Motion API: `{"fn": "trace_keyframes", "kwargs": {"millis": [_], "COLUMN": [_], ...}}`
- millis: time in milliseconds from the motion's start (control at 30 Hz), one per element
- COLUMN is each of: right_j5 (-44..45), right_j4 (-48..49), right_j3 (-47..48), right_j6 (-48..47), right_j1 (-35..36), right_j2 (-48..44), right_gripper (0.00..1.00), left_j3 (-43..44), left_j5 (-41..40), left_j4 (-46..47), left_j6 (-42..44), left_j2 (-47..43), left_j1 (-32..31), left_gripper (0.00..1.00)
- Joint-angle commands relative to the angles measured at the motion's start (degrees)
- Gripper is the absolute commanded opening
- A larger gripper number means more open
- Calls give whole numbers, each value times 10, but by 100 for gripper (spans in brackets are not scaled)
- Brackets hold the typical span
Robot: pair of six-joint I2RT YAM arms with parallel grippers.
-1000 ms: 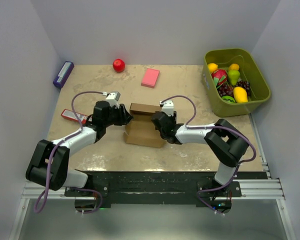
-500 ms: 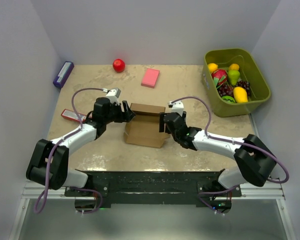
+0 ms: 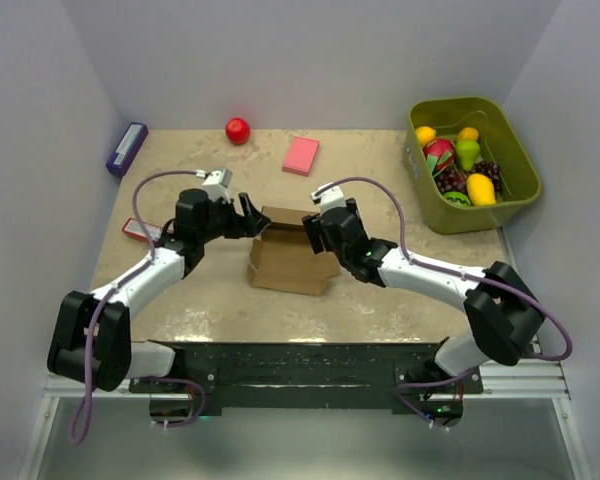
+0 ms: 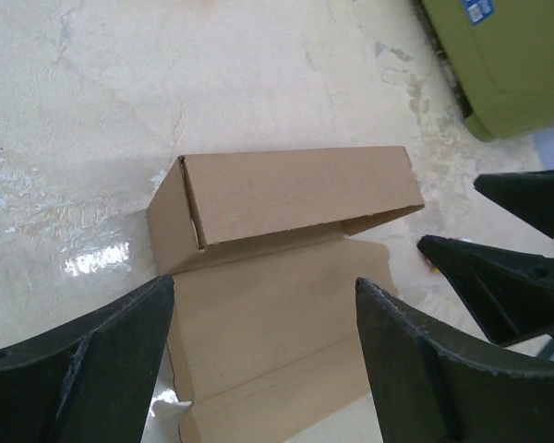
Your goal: Fold the paper box
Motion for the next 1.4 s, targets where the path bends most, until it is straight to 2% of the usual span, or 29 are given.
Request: {"fn": "trace_keyframes", "kwargs": {"millis": [0,100,133,233,333,567,600,833,867,900,1000,1233,1367], "right_j5": [-31,-53,-54,-48,-44,15,48,129,133,137,139,96,21], "right_j4": [57,64,65,73,75,77,82,97,98,96,76,-33,-144], "right_j3": [29,57,63,86,109,146,156,184,184,185,192,251,293], "right_j6": [-143,-191,-202,-239,-273,-331,-334,-363,-369,-369,-354,-275,-158], "right_j1": [10,18,20,32,44,69,73,81,81,81,81,71,38], "right_j2": [-6,26,44,69,99,169,186,235,237,240,237,226,217], "right_gripper": [79,76,76,75,75,73,72,48,38,33,19,13,13], "left_j3": [-1,41,57,110,119,95,93,90,89,89,90,109,153], "left_j5": [118,136,134,93,57,74,73,48,47,46,45,20,1], "left_j4": [-8,-78,-139,-212,-225,-208,-208,-211,-211,-211,-211,-212,-225], "left_j6": [-46,-7,11,84,117,120,120,128,128,129,129,138,143], "left_j2": [-51,-74,-76,-79,-82,-85,-87,-103,-105,-106,-109,-133,-145], "left_j1": [61,102,115,134,148,158,159,163,163,164,165,166,166], "left_gripper": [84,84,84,85,86,88,87,88,88,88,88,88,88]}}
